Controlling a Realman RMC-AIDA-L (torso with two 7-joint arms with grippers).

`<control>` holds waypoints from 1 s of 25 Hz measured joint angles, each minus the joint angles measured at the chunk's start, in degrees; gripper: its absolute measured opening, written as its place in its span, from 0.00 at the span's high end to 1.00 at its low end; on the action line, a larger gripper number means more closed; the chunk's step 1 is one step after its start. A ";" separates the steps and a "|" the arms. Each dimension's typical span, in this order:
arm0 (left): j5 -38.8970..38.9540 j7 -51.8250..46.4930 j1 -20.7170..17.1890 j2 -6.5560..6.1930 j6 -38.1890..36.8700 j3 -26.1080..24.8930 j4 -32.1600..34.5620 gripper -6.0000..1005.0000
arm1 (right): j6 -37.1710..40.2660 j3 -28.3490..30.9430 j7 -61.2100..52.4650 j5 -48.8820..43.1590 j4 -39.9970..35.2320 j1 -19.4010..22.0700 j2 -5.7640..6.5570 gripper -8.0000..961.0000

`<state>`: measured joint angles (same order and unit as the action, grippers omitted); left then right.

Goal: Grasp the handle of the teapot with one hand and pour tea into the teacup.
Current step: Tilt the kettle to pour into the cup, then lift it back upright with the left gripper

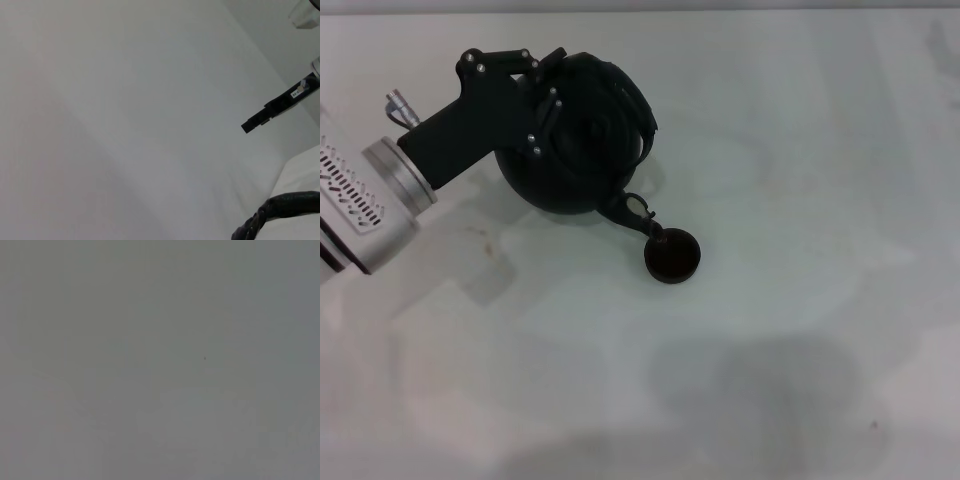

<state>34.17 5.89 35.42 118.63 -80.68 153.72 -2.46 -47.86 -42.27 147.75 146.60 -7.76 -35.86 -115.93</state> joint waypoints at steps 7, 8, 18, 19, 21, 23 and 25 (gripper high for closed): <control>0.34 -0.59 -0.48 0.09 -0.07 -0.40 0.51 0.89 | 0.17 0.00 0.00 0.00 0.00 0.00 0.00 0.11; 0.40 -1.32 -0.59 0.16 -0.09 -0.46 0.59 0.89 | 0.20 0.00 0.00 0.00 0.01 0.00 0.00 0.11; 2.62 -4.33 -1.97 0.20 -0.20 -0.59 1.93 0.89 | 0.13 0.00 -0.24 0.00 0.06 0.01 0.00 0.11; 3.80 -4.33 -2.44 0.20 -0.23 -0.60 2.36 0.89 | 0.10 0.00 -0.24 0.00 0.05 0.01 0.00 0.11; 5.94 -4.33 -3.37 0.19 -0.35 -0.62 3.25 0.89 | 0.07 0.00 -0.25 0.00 0.06 0.00 0.00 0.11; 8.42 -4.23 -4.59 0.19 -0.53 -0.63 4.57 0.89 | 0.07 0.00 -0.26 0.00 0.06 0.00 0.00 0.11; 10.04 -3.99 -5.66 0.22 -0.57 -0.63 5.57 0.89 | 0.14 0.00 -0.26 0.00 0.06 0.00 0.00 0.11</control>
<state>44.21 1.90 29.76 118.85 -81.25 153.09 3.11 -47.72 -42.28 147.48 146.60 -7.71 -35.86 -115.93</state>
